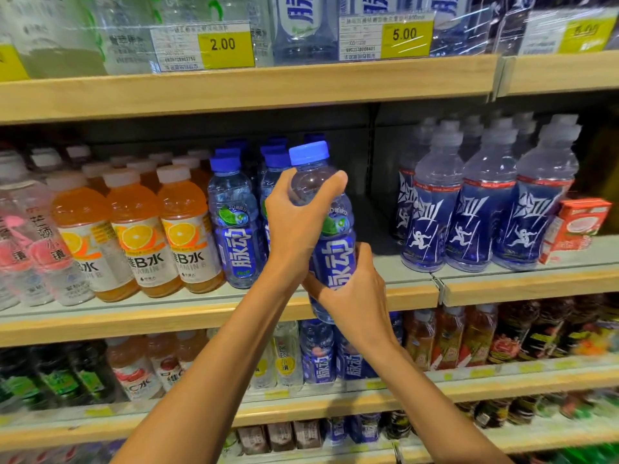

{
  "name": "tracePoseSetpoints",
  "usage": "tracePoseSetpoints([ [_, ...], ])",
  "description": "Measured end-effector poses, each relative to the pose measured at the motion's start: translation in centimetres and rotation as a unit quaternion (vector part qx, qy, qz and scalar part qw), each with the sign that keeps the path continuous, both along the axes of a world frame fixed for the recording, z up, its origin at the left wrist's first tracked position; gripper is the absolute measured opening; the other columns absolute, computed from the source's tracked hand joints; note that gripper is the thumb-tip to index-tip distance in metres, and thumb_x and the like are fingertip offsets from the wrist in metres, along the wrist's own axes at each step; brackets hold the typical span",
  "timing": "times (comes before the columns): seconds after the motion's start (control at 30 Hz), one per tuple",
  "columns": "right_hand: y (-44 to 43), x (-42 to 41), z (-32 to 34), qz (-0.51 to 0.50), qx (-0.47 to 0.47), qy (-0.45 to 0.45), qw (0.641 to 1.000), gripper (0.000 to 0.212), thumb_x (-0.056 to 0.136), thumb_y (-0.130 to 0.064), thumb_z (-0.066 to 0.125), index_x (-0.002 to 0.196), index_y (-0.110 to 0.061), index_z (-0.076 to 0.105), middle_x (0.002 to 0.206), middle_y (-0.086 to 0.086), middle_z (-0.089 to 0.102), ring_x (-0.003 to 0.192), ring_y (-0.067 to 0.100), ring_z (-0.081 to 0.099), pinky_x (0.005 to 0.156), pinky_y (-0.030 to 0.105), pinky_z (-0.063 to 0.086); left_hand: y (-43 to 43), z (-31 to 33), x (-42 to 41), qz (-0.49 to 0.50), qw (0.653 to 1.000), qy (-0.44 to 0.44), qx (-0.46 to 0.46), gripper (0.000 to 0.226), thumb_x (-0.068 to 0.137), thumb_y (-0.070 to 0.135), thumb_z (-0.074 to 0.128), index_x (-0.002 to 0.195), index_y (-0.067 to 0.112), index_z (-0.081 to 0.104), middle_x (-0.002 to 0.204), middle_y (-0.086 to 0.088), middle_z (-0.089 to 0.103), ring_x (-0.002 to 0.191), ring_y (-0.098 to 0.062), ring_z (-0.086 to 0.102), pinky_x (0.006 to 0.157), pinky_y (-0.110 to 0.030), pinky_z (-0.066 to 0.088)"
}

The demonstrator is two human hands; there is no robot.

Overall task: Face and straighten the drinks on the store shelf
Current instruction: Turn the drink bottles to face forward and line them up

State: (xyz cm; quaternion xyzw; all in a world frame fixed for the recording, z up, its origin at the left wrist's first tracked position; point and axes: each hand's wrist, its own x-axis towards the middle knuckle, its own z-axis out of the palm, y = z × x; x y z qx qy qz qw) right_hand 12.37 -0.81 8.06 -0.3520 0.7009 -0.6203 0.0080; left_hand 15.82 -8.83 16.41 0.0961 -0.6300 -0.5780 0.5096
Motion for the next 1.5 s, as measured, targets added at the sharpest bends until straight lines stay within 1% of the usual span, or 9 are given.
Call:
tracePoseSetpoints([
  [0.23, 2.3, -2.6, 0.5, 0.302, -0.026, -0.190, 0.934, 0.068, 0.061, -0.045, 0.083, 0.116, -0.021, 0.052, 0.108, -0.004, 0.071, 0.097, 0.011, 0.069, 0.077, 0.020, 0.054, -1.7, 0.3, 0.7, -0.178, 0.977, -0.047, 0.105, 0.024, 0.070, 0.026, 0.073, 0.088, 0.012, 0.067, 0.080, -0.005, 0.071, 0.068, -0.017, 0.067, 0.065, -0.028, 0.055],
  [0.43, 2.7, -3.2, 1.0, 0.460, 0.007, -0.320, 0.828, 0.100, 0.043, -0.048, 0.092, 0.123, -0.007, 0.049, 0.118, 0.021, 0.064, 0.111, 0.038, 0.061, 0.099, 0.054, 0.046, -2.6, 0.4, 0.5, -0.529, 0.829, 0.013, 0.182, 0.059, 0.050, 0.033, 0.089, 0.098, 0.008, 0.066, 0.089, -0.009, 0.065, 0.074, -0.026, 0.065, 0.068, -0.034, 0.057],
  [0.57, 2.0, -2.1, 1.6, 0.482, 0.005, -0.258, 0.837, 0.088, 0.055, -0.049, 0.087, 0.121, 0.000, 0.054, 0.108, 0.021, 0.065, 0.099, 0.035, 0.063, 0.093, 0.051, 0.049, -2.8, 0.1, 0.1, -0.580, 0.795, 0.020, 0.178, 0.060, 0.053, 0.035, 0.089, 0.101, 0.007, 0.065, 0.091, -0.010, 0.066, 0.075, -0.027, 0.066, 0.072, -0.036, 0.057],
  [0.67, 1.9, -2.0, 1.4, 0.436, 0.011, -0.227, 0.871, 0.086, 0.051, -0.051, 0.088, 0.116, -0.003, 0.059, 0.106, 0.016, 0.068, 0.097, 0.031, 0.064, 0.090, 0.048, 0.052, -3.2, -0.2, 0.1, -0.552, 0.818, 0.011, 0.160, 0.064, 0.051, 0.041, 0.088, 0.104, 0.008, 0.071, 0.096, -0.010, 0.071, 0.084, -0.026, 0.069, 0.078, -0.037, 0.057],
  [0.83, 2.5, -2.4, 1.3, 0.344, -0.002, -0.145, 0.928, 0.032, 0.073, -0.025, 0.077, 0.103, -0.024, 0.067, 0.102, 0.003, 0.074, 0.094, 0.019, 0.070, 0.075, 0.026, 0.055, -3.8, -0.3, 0.4, -0.447, 0.887, -0.052, 0.104, 0.072, 0.058, 0.056, 0.081, 0.113, 0.012, 0.068, 0.112, -0.010, 0.070, 0.101, -0.023, 0.068, 0.086, -0.036, 0.055],
  [1.07, 2.1, -3.7, 0.1, 0.083, 0.013, -0.034, 0.996, 0.054, 0.071, -0.032, 0.082, 0.111, -0.016, 0.051, 0.102, -0.002, 0.068, 0.091, 0.010, 0.067, 0.081, 0.030, 0.053, -3.7, -3.3, 0.2, -0.153, 0.980, -0.114, 0.055, 0.023, 0.095, 0.031, 0.053, 0.093, 0.015, 0.069, 0.095, -0.003, 0.071, 0.091, -0.016, 0.065, 0.082, -0.029, 0.051],
  [1.17, 1.9, -4.6, -0.4, 0.017, 0.015, -0.009, 1.000, 0.057, 0.069, -0.037, 0.082, 0.111, -0.016, 0.048, 0.099, -0.007, 0.065, 0.087, 0.004, 0.063, 0.072, 0.013, 0.049, -3.7, -6.1, 0.7, -0.033, 0.987, -0.112, -0.108, 0.019, 0.098, 0.019, 0.051, 0.097, 0.010, 0.068, 0.088, 0.003, 0.071, 0.084, -0.008, 0.066, 0.078, -0.022, 0.053],
  [1.3, 1.7, -5.6, -1.1, -0.028, 0.002, -0.016, 0.999, 0.058, 0.071, -0.039, 0.080, 0.111, -0.016, 0.046, 0.100, -0.007, 0.063, 0.088, 0.002, 0.061, 0.066, 0.006, 0.044, -4.0, -9.8, 1.5, 0.084, 0.902, -0.167, -0.389, 0.026, 0.097, 0.027, 0.049, 0.106, 0.008, 0.066, 0.099, -0.001, 0.068, 0.089, -0.007, 0.062, 0.076, -0.020, 0.048],
  [1.5, 0.5, -6.5, -2.0, -0.086, -0.019, -0.011, 0.996, 0.055, 0.070, -0.039, 0.081, 0.105, -0.018, 0.043, 0.095, -0.005, 0.061, 0.082, 0.005, 0.059, 0.063, 0.003, 0.041, -5.6, -13.1, 0.6, 0.099, 0.680, -0.208, -0.696, 0.035, 0.090, 0.023, 0.047, 0.106, -0.002, 0.066, 0.100, -0.014, 0.067, 0.084, -0.028, 0.065, 0.069, -0.035, 0.055],
])
